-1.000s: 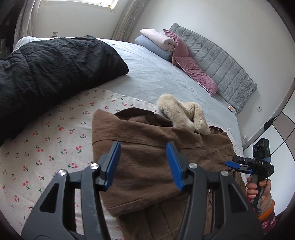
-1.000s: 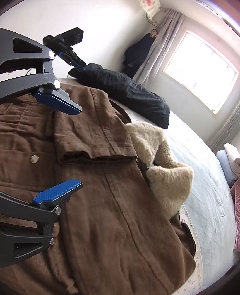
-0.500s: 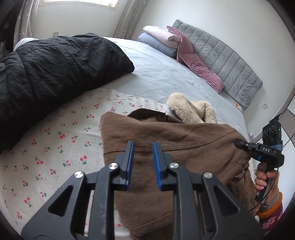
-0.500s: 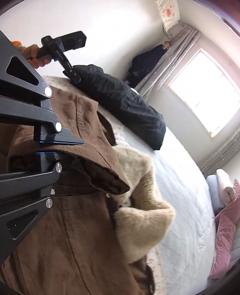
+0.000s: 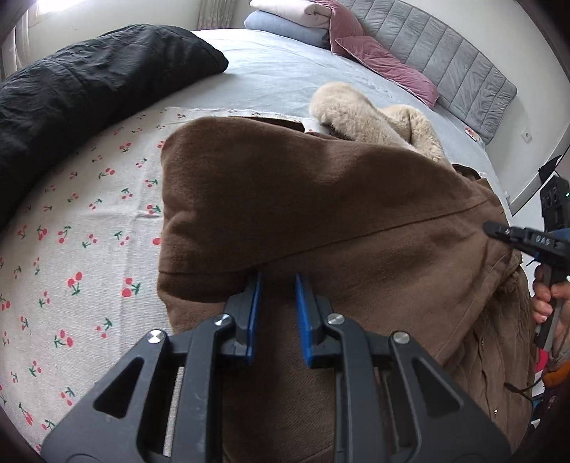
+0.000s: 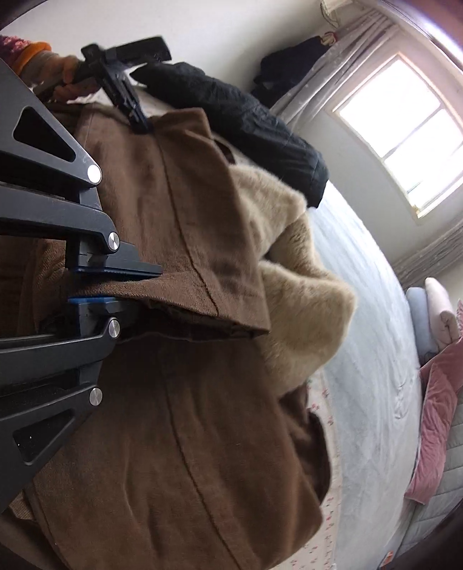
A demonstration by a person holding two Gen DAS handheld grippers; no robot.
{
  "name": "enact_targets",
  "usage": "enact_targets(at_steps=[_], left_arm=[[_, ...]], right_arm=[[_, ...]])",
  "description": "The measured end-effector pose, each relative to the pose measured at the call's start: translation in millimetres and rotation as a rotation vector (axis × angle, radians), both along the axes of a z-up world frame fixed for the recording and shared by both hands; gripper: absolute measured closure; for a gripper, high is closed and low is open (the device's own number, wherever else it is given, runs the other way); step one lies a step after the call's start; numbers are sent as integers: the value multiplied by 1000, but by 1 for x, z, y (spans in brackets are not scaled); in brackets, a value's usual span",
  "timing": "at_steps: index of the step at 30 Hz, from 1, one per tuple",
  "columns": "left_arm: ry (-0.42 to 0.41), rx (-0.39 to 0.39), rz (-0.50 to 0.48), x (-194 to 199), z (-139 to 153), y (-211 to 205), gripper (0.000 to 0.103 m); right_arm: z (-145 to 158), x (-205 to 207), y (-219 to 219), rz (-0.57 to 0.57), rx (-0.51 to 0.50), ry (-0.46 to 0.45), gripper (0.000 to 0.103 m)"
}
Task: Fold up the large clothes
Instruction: 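Grasp the folded sleeve edges with both grippers and smooth them flat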
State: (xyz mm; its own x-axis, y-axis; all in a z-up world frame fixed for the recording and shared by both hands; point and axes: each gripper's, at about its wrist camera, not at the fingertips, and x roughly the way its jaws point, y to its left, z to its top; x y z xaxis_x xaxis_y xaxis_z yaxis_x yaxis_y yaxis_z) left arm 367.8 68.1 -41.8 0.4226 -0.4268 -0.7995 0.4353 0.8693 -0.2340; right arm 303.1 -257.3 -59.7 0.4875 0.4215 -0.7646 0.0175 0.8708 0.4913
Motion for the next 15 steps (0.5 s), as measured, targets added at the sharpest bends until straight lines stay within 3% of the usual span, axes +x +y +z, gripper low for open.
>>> enact_targets(at_steps=[1, 3, 8, 11, 15], left_arm=[[1, -3, 0, -1, 5, 2, 81], [-25, -13, 2, -2, 20, 8, 81], [-115, -24, 49, 16, 48, 15, 81], [-103, -57, 86, 38, 47, 6, 81], [-82, -41, 99, 55, 23, -13, 81]], right_arm=[[-6, -2, -3, -8, -12, 21, 81], [-5, -7, -12, -39, 0, 14, 79], [37, -5, -8, -64, -67, -141, 76], [45, 16, 15, -43, -103, -175, 76], [16, 37, 41, -4, -170, -140, 76]])
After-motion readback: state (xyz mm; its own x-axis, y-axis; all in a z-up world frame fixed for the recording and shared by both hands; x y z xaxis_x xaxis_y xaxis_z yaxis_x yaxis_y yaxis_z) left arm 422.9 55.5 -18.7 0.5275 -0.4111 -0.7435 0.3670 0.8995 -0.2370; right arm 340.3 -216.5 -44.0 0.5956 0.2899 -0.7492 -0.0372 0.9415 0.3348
